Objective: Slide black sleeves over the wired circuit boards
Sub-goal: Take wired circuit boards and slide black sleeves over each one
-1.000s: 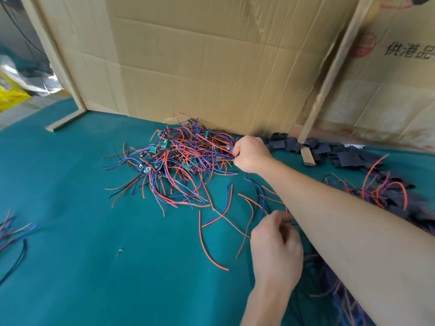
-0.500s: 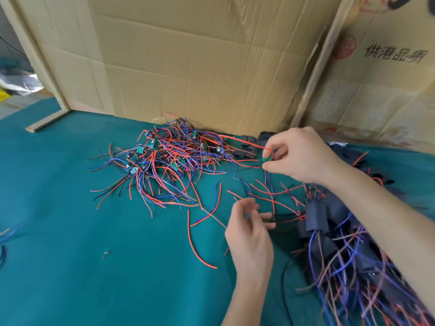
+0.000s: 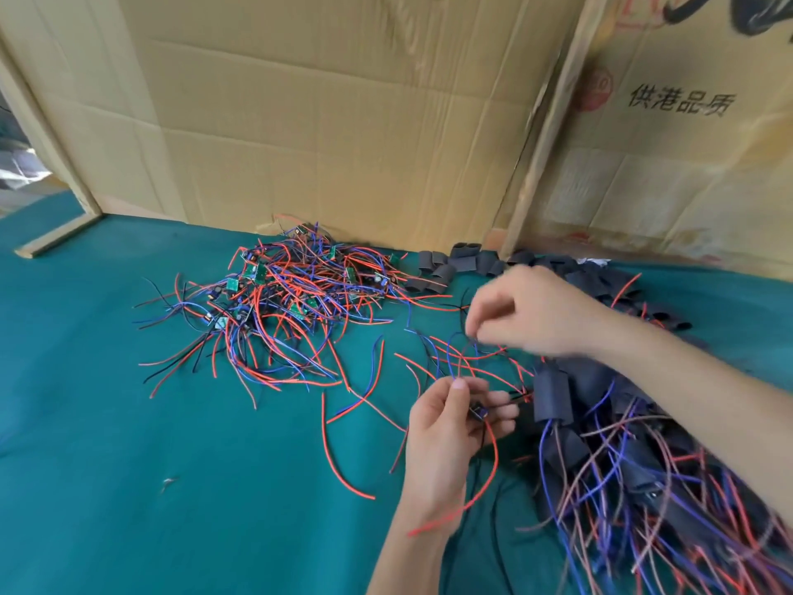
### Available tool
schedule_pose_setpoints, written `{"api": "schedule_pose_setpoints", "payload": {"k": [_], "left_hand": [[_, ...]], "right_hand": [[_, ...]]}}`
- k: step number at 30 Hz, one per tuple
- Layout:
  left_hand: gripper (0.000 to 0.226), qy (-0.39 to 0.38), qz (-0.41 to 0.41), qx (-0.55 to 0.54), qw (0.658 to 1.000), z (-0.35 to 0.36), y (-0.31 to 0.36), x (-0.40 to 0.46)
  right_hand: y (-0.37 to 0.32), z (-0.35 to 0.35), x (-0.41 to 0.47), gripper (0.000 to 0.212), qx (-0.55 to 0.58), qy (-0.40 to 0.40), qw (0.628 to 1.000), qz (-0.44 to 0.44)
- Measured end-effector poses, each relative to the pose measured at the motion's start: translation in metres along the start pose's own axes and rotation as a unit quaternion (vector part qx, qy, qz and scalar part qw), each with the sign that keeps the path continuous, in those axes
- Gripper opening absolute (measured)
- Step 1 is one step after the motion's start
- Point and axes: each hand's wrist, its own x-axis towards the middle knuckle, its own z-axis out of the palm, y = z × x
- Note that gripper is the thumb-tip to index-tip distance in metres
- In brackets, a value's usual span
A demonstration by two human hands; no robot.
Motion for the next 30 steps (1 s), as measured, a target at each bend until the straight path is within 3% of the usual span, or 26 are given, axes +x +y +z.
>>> {"api": "schedule_pose_setpoints", "payload": {"k": [3,9,14,18,21,24,27,30], "left_hand": [[0.022,0.008,0.018,0.018,1.000,0.001,0.000,-0.002],[0.021,0.018,0.032,0.058,0.998,0.004,-0.004,-0.002],[0.020,0.022,0.033,0.057,0.998,0.003,-0.003,-0.002],[0.019,0.025,0.029,0.051,0.998,0.004,-0.004,-0.001],[0.019,0.021,0.035,0.044,0.998,0.003,-0.004,-0.001],[0.019,0.021,0.038,0.037,0.998,0.003,-0.004,-0.001],[0.024,0.024,0.039,0.029,0.999,0.002,-0.003,-0.001],[0.027,0.037,0.047,0.019,0.998,0.002,-0.002,0.002]], "right_hand": [[0.024,0.003,0.059,0.017,-0.042,0.055,0.995,0.071],[0.041,0.050,0.139,0.051,-0.043,0.018,0.984,0.170],[0.044,0.071,0.154,0.041,-0.073,0.098,0.966,0.228],[0.042,0.072,0.153,0.024,-0.026,0.115,0.959,0.259],[0.043,0.064,0.145,0.021,-0.022,0.132,0.958,0.255],[0.046,0.049,0.128,0.035,-0.035,0.179,0.951,0.249],[0.049,0.032,0.103,0.015,-0.003,0.215,0.947,0.240],[0.038,0.023,0.069,0.012,0.053,0.202,0.949,0.235]]}}
